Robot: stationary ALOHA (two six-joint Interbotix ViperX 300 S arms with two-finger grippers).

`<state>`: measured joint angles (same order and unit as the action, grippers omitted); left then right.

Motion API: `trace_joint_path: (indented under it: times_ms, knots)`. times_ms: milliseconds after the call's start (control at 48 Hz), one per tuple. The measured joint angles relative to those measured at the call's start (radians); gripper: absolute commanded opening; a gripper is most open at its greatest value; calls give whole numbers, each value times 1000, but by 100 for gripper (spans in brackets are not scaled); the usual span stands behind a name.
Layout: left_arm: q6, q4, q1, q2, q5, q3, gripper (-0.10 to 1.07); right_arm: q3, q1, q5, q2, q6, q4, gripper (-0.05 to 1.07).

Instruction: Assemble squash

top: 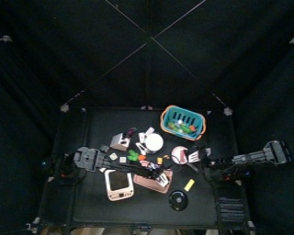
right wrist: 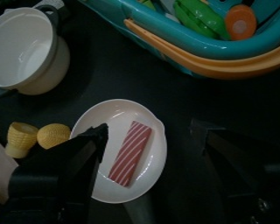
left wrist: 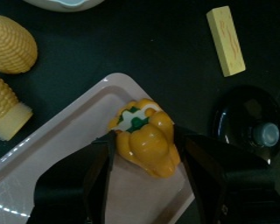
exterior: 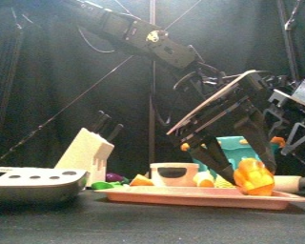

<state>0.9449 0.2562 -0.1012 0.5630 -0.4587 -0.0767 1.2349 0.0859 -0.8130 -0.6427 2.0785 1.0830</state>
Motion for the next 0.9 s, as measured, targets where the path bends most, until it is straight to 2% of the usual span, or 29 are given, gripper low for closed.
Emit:
trace_joint_path:
  times_ms: [896]
  knots:
    - [0, 48, 0, -23, -41, 0, 82, 0, 0, 2, 0, 0, 0, 104]
